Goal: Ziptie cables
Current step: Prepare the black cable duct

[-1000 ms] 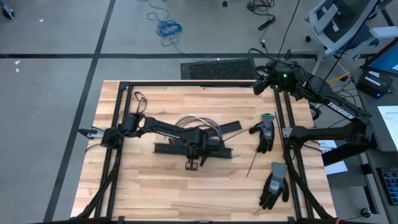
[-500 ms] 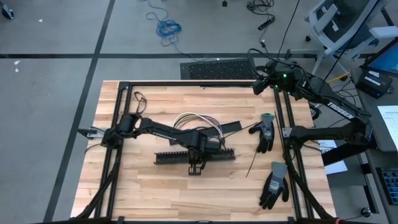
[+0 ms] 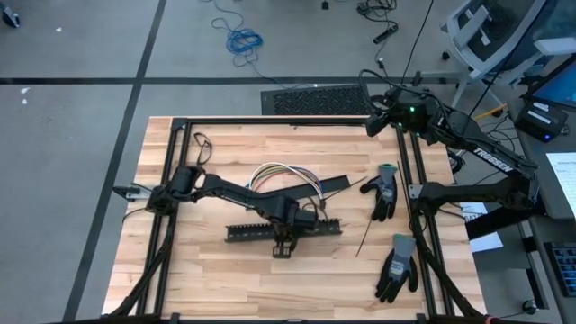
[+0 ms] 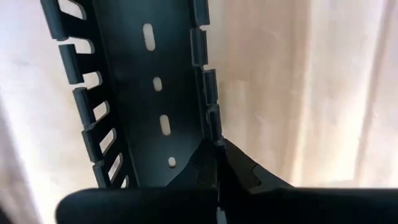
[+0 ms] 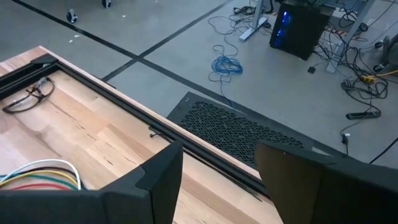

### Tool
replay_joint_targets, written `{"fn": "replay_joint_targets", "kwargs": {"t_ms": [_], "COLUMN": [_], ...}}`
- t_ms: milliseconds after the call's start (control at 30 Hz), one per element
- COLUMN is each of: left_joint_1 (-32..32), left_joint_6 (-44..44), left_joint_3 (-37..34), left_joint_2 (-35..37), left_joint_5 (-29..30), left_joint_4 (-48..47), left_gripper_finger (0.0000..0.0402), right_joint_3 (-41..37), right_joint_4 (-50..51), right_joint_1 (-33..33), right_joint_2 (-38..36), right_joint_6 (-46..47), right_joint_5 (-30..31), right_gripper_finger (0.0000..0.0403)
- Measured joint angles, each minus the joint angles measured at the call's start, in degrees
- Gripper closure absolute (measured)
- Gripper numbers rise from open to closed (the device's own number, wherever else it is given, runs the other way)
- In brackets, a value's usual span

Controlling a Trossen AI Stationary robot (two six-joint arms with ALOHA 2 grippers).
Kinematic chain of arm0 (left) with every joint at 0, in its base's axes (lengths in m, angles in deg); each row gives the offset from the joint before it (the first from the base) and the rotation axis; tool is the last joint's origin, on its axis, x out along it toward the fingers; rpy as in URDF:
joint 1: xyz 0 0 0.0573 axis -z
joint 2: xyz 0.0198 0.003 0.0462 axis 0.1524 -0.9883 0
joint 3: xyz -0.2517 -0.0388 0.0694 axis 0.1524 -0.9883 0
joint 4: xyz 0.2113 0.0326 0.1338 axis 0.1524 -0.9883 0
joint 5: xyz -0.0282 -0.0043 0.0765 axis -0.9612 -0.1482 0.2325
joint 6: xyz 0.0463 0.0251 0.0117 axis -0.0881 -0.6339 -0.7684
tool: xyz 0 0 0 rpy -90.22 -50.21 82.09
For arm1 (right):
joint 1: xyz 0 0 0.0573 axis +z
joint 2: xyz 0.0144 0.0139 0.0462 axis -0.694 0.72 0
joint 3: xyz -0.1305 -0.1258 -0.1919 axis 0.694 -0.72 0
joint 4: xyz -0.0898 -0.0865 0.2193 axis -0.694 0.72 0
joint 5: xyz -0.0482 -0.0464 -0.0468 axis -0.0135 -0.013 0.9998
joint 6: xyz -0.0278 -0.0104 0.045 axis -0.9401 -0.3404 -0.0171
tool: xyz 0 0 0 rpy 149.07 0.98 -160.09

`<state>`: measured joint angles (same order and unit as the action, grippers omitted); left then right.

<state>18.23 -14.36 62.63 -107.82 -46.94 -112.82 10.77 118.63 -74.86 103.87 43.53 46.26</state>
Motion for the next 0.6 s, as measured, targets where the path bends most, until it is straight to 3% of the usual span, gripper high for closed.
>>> {"fn": "replay_joint_targets", "kwargs": {"t_ms": [200,600], "left_joint_1": [-0.7,-1.4], "left_joint_6": [-2.0,-2.0], "left_joint_3": [0.0,1.0], "left_joint_2": [-0.1,-0.3], "left_joint_5": [-0.5,-0.7], "left_joint_4": [-0.2,-2.0], "left_gripper_finger": [0.0388,0.0244], "right_joint_3": [0.0,0.0], "right_joint_4": [0.0,0.1], "right_joint_1": [0.0,0.0], "right_joint_2": [0.0,0.0], "right_joint_6": [0.0,-0.2], "right_joint_5": [-0.1,-0.1], "right_gripper_finger": [0.0209,0.0209]}}
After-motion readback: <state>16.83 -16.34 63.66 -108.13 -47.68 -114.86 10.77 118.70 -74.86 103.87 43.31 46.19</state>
